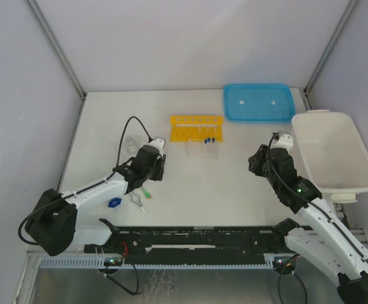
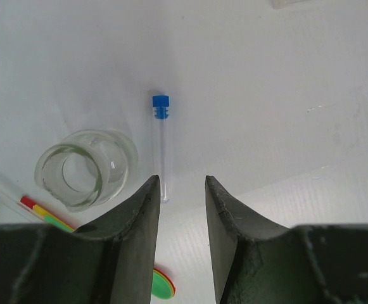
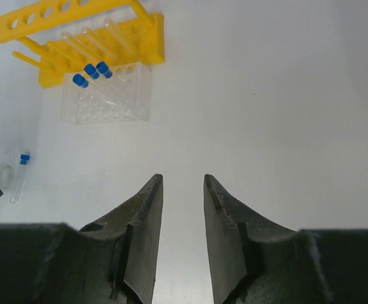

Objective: Organize the chemistry lab equipment
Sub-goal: Pick up the test tube at the center of the board.

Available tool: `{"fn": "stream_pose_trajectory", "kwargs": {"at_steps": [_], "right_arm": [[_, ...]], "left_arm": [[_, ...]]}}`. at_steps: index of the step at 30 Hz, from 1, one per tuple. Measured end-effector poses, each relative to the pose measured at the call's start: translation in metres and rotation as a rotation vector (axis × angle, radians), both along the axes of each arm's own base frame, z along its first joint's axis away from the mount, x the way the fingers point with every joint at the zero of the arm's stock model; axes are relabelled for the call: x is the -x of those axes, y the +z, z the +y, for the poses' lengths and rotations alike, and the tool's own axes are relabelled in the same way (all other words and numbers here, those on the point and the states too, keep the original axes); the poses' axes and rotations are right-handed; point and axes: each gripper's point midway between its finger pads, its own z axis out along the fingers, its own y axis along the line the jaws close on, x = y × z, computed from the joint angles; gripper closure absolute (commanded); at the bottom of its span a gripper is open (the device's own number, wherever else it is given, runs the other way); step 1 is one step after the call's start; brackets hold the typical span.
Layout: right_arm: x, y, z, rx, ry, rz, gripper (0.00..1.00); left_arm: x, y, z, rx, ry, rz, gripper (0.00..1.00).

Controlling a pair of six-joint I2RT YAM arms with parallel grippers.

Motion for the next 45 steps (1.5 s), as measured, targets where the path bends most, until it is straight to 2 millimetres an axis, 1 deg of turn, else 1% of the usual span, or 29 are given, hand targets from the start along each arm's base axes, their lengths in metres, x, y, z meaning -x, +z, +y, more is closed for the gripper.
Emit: {"fn": "stream_pose_trajectory", "kwargs": {"at_steps": [12,17,23,26,30,36,39,41,43,45], "right_arm": [[0.001,0.003,0.0,-0.006,0.0,-0.011,0.68],[0.002,0.0,-0.001,-0.003,0.0,-0.007,0.69],[0.002,-0.003,-0.001,-0.001,0.0,-0.001,0.69],[0.003,-0.003,-0.001,-0.001,0.0,-0.002,0.69],[0.003,-0.003,-0.001,-0.003,0.003,-0.001,0.69],[0.004,-0.003,0.004,-0.014,0.025,0.004,0.68],[0.004,-0.003,0.009,-0.026,0.053,0.006,0.68],[0.004,-0.003,0.016,-0.037,0.088,0.009,0.68],[0.005,-0.003,0.026,-0.057,0.142,0.015,0.68],[0.007,-0.004,0.041,-0.087,0.214,0.032,0.68]], "left_arm": [[0.011,-0.031,0.014,-0.089,0.017,0.102,0.61],[0.011,-0.039,0.018,-0.111,0.029,0.131,0.63],[0.013,-0.052,0.02,-0.136,0.028,0.169,0.69],[0.01,-0.052,0.017,-0.131,0.025,0.168,0.7],[0.005,-0.052,0.011,-0.115,0.016,0.164,0.79],[-0.001,-0.052,0.002,-0.088,0.001,0.152,0.86],[-0.001,-0.052,0.0,-0.08,-0.011,0.15,0.91],[-0.001,-0.051,-0.003,-0.066,-0.025,0.151,0.91],[0.002,-0.05,-0.009,-0.045,-0.053,0.15,0.91],[0.01,-0.047,-0.015,-0.027,-0.089,0.142,0.91]]}}
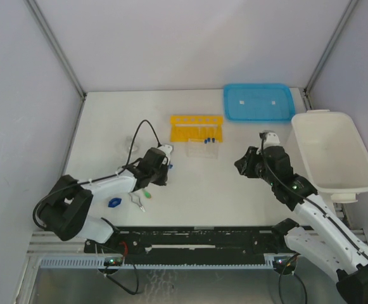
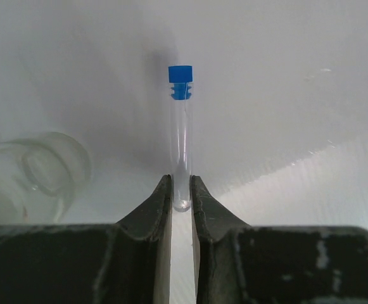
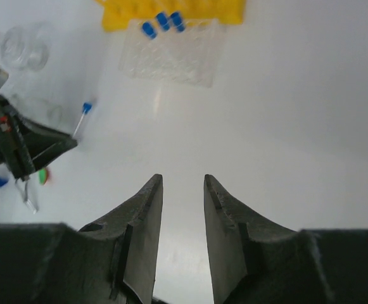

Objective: Organize the chemistry lab equipment
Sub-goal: Pick up the test tube at the center of the board.

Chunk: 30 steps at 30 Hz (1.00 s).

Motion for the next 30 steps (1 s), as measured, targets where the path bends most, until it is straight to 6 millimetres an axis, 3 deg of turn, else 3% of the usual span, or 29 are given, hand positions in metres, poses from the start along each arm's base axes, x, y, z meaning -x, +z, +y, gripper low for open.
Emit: {"fn": "stream_pose_trajectory", "kwargs": {"at_steps": [3,6,11,14,19,30], "right_arm": [[0.006,-0.006,0.025,-0.049,0.131,0.051,0.67],[0.015,-0.01,0.049,-0.103,0.258,0.118,0.67],[0.031,0.001,0.081,-0.212,0.453,0.167,0.66],[0.041,0.012,0.094,-0.271,0.551,0.177,0.65],[0.052,0.024,0.108,-0.339,0.663,0.176,0.65],[0.049,0.032,0.12,-0.38,0.733,0.176,0.65]], "left_arm": [[0.013,0.017,-0.016,0.032,-0.076,-0.05,0.91],[0.029,0.049,-0.045,0.079,-0.184,-0.152,0.91],[0.067,0.107,-0.087,0.18,-0.353,-0.332,0.91],[0.08,0.127,-0.097,0.218,-0.387,-0.399,0.92],[0.092,0.13,-0.098,0.215,-0.408,-0.452,0.92],[0.102,0.131,-0.101,0.187,-0.433,-0.485,0.92]]}}
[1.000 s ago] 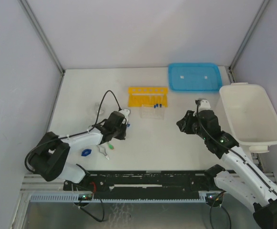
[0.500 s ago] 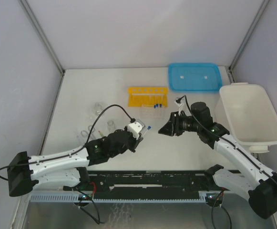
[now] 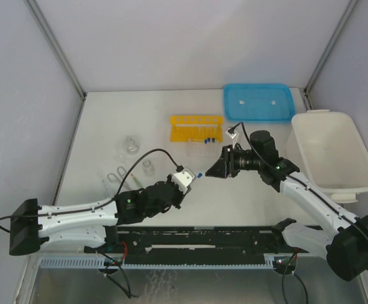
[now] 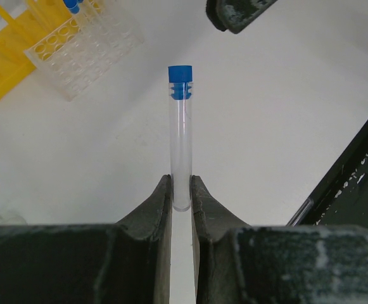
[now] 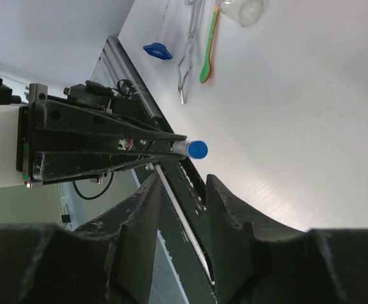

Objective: Organize the chemistry lab equipment
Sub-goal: Pick up the test tube at the center of the board.

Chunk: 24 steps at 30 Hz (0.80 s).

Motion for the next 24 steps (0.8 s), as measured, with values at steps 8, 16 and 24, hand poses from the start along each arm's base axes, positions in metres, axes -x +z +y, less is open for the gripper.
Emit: {"fn": "stream_pose_trajectory", "kwargs": {"at_steps": [8,16,24], "right_arm": [[-0.003,-0.011,0.006,0.006,0.025,0.036,0.66],[-0.001,-0.008,0.014,0.004,0.054,0.028,0.66],[0.001,-0.006,0.02,0.002,0.074,0.023,0.66]], "left_arm": [[0.007,0.002,-0.004,-0.003,-0.013,-0.019,0.92],[0.009,0.004,-0.005,-0.003,-0.014,-0.028,0.92],[0.01,0.004,-0.005,-0.007,-0.012,-0.036,0.92]]}}
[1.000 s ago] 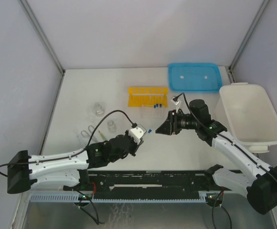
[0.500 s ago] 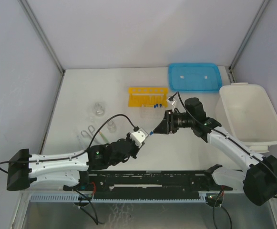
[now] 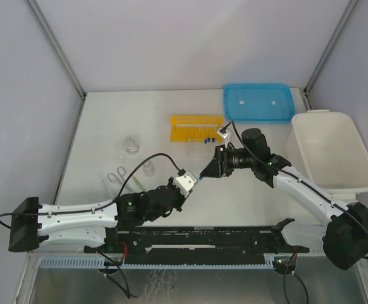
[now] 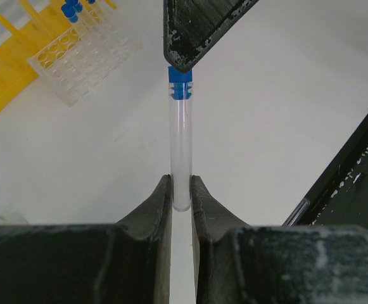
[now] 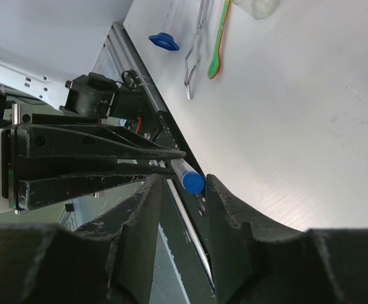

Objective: Organize the chemistry lab equipment
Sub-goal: Pick up the test tube at the center of the board.

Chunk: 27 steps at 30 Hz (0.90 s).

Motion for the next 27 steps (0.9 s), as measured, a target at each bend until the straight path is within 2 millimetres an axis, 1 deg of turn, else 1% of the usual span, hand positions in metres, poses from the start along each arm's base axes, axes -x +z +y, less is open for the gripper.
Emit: {"fn": "stream_pose_trajectory", "kwargs": {"at_steps": [7,12,14,15,17,18,19,22,23,24,25,26,27], "right_arm": [[0.003,-0.002,0.003,0.004,0.015,0.006,0.67],[0.007,-0.005,0.007,0.009,0.033,0.013,0.73],[0.008,-0.007,0.008,0.012,0.038,0.018,0.81],[0.009,-0.007,0.009,0.013,0.041,0.018,0.88],[0.01,-0.008,0.01,0.014,0.044,0.022,0.97],[0.01,-0.008,0.01,0.014,0.046,0.02,1.0],[0.01,-0.009,0.01,0.015,0.046,0.019,1.0],[0.009,-0.009,0.01,0.016,0.046,0.019,1.0],[0.009,-0.009,0.01,0.017,0.045,0.019,1.0],[0.009,-0.009,0.01,0.018,0.044,0.018,1.0],[0.009,-0.01,0.01,0.02,0.043,0.018,1.0],[0.008,-0.01,0.009,0.024,0.039,0.016,1.0],[0.007,-0.011,0.009,0.029,0.034,0.013,1.0]], "left_arm": [[0.001,0.003,0.001,0.005,0.002,-0.01,0.92],[0.001,0.005,0.001,0.01,0.006,-0.015,0.91],[0.0,0.005,0.001,0.01,0.007,-0.015,0.91],[0.0,0.005,0.001,0.01,0.007,-0.015,0.91],[0.001,0.005,0.001,0.009,0.006,-0.015,0.91],[0.001,0.005,0.002,0.007,0.008,-0.016,0.91],[0.001,0.005,0.002,0.005,0.008,-0.016,0.91],[0.001,0.004,0.002,0.002,0.01,-0.016,0.79],[0.001,0.004,0.002,0.0,0.01,-0.016,0.71],[0.0,0.003,0.002,-0.001,0.013,-0.017,0.6],[0.0,0.003,0.003,-0.003,0.015,-0.018,0.49],[-0.001,0.002,0.003,-0.008,0.017,-0.02,0.12],[-0.001,0.001,0.003,-0.014,0.02,-0.022,0.01]]}}
